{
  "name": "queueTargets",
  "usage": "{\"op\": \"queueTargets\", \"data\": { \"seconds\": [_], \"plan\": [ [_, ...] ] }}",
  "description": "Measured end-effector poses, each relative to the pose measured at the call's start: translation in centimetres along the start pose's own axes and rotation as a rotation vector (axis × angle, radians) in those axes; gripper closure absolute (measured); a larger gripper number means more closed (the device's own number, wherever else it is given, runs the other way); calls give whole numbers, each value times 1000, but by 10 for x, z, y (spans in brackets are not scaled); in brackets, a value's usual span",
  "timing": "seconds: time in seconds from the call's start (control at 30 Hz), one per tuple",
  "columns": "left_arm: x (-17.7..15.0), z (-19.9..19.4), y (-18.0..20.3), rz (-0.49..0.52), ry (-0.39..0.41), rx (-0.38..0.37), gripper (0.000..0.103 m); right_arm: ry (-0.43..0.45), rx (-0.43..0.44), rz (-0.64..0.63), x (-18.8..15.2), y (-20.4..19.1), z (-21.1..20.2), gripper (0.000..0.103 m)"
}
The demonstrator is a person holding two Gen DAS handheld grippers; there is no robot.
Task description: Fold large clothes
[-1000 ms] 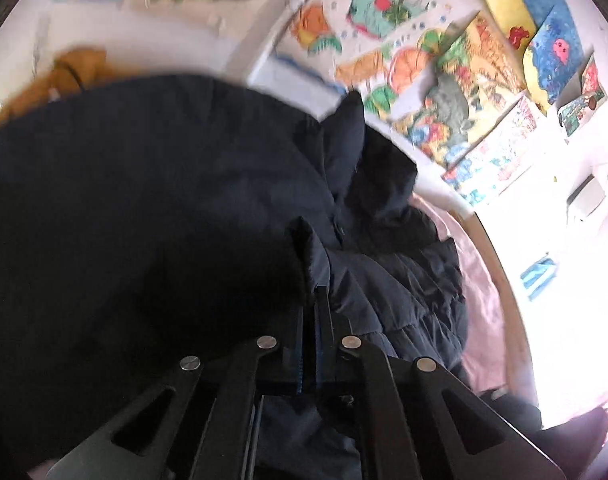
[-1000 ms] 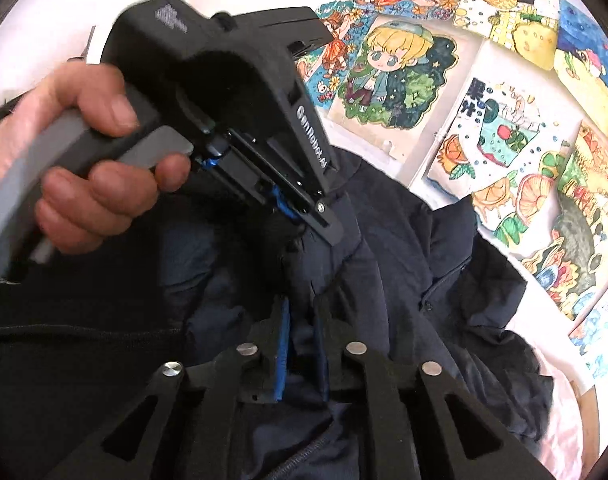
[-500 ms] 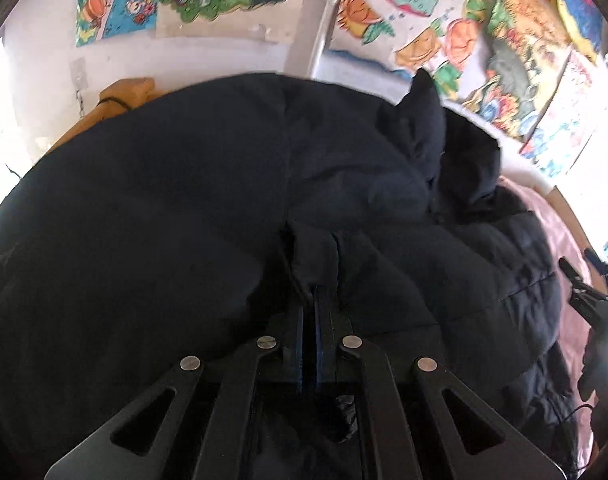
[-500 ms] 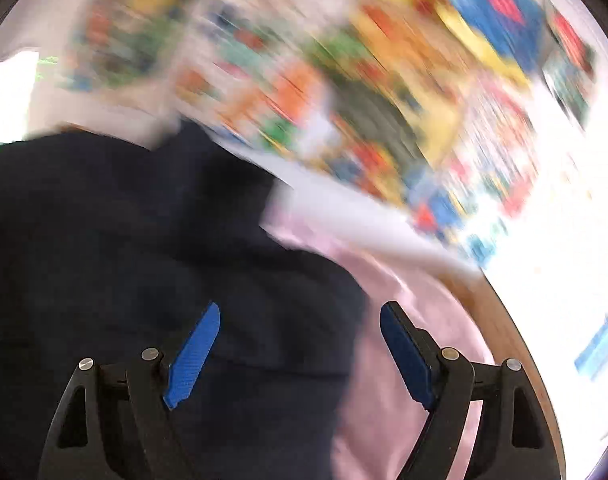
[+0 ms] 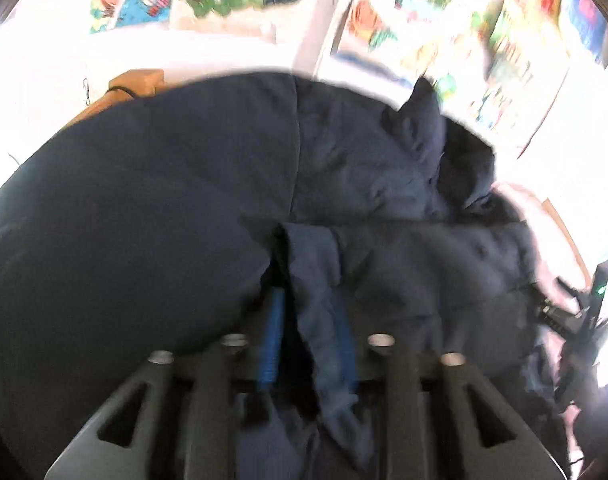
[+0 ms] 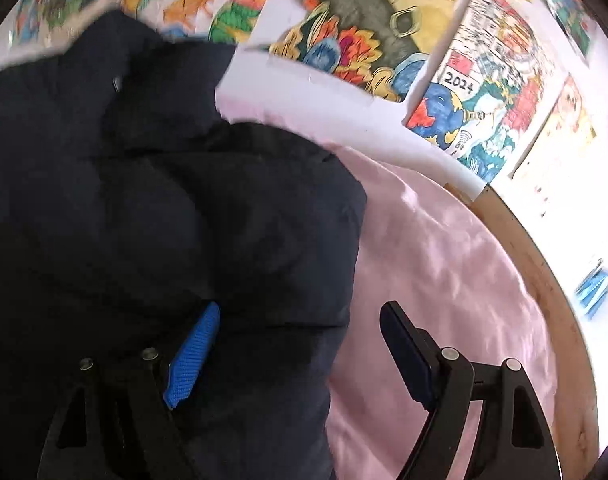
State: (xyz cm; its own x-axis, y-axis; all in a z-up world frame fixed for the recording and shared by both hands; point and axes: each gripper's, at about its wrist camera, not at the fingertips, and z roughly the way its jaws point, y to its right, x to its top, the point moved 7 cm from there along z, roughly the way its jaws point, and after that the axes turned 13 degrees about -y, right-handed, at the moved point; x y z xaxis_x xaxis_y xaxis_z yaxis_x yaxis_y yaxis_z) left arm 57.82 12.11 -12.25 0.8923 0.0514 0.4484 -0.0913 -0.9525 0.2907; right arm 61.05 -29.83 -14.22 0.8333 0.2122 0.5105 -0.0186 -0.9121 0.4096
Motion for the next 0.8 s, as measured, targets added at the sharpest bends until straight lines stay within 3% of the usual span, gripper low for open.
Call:
{"op": "queueTargets", "data": {
  "seconds": [0.03, 0.07, 0.13, 0.23, 0.37, 0.5, 0.63, 0.8],
  "plan": [
    [-5, -15, -1, -8, 34, -18, 49, 3, 29, 2, 2, 1, -12, 22],
    [-11, -27, -4, -29, 66, -24, 43, 11, 56, 2, -1, 1, -23, 22],
    [-26, -51, -14, -89, 106, -10, 22, 42, 119, -10, -4, 0, -51, 12],
    [-49, -82, -35, -188, 135, 5, 20, 115, 221, -40, -14, -9, -99, 0],
    [-98, -126, -86, -404, 180, -19, 18, 193, 344, -114, -29, -32, -156, 0],
    [-141, -143, -143, -653, 196, -44, 15, 241, 422, -174, -43, -59, -197, 0],
    [-152, -154, -189, -830, 253, -153, 15, 249, 488, -210, -61, -85, -225, 0],
    [-140, -155, -206, -943, 306, -129, 15, 230, 514, -249, -72, -103, -235, 0]
  ]
}}
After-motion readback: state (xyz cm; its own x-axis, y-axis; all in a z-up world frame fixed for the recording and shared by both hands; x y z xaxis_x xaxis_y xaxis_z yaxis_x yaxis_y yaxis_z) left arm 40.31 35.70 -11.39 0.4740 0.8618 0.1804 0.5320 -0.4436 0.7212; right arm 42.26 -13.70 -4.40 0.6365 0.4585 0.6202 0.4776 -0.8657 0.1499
